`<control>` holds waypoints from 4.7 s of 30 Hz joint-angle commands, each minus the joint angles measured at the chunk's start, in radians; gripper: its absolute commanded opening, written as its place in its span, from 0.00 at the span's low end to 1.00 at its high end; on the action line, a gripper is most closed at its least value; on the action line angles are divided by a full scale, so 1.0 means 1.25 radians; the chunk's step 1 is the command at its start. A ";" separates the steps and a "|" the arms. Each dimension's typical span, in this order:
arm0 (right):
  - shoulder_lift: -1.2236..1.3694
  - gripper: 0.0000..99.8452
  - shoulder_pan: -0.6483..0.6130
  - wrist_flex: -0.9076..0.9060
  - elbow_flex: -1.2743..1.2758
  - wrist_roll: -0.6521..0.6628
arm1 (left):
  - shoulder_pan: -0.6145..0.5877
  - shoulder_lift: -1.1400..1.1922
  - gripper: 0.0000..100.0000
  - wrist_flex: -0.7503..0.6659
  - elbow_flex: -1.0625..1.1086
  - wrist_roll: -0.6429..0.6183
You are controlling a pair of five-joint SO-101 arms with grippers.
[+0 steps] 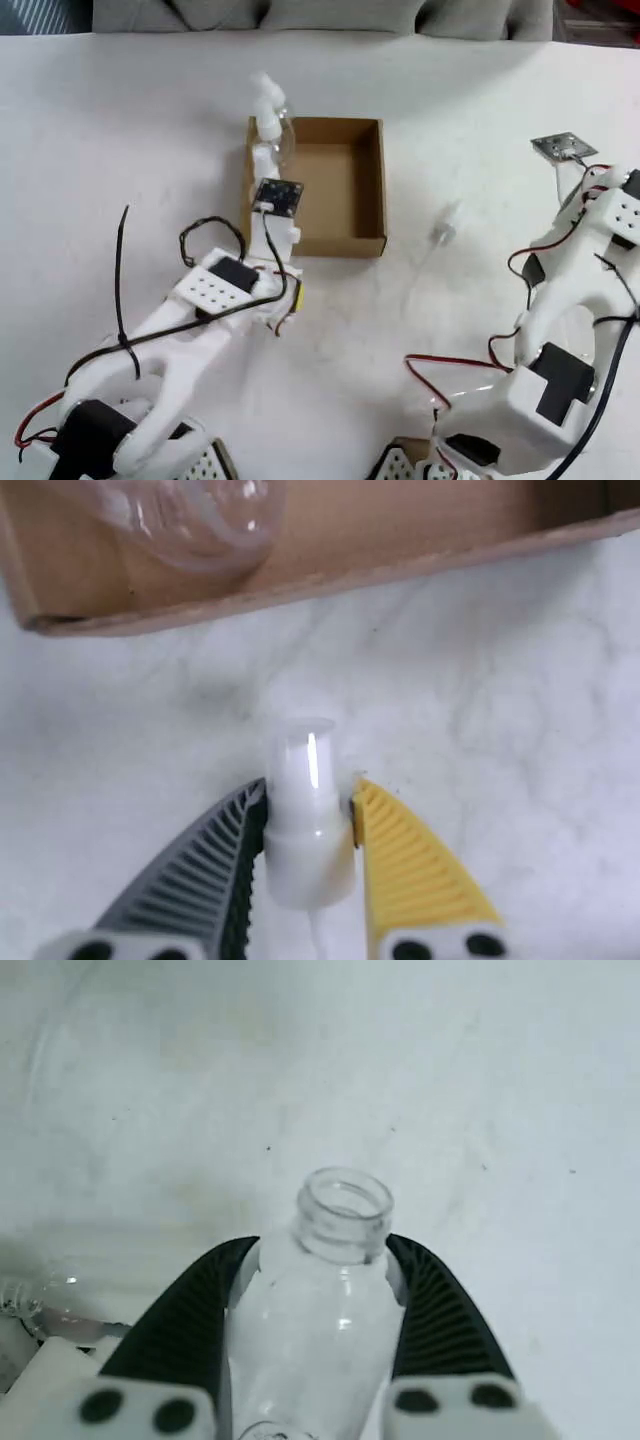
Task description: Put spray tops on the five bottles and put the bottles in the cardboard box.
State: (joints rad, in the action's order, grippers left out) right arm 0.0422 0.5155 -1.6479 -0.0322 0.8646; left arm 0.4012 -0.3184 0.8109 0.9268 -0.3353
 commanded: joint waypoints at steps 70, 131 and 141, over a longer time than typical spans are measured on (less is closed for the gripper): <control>-1.409 0.02 -0.597 1.000 1.262 -0.589 | -0.010 -0.265 0.02 0.054 -0.007 0.010; -1.472 0.02 -0.856 0.834 1.317 -0.598 | 0.028 -0.438 0.02 -0.616 -0.096 -0.061; -1.472 0.02 -0.856 0.838 1.326 -0.598 | 0.029 -0.554 0.02 -0.658 0.052 -0.061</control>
State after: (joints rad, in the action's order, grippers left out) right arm -1.7883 -0.5493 -0.6015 1.6372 0.1266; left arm 0.4227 -0.9536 0.0176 0.9789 -0.4058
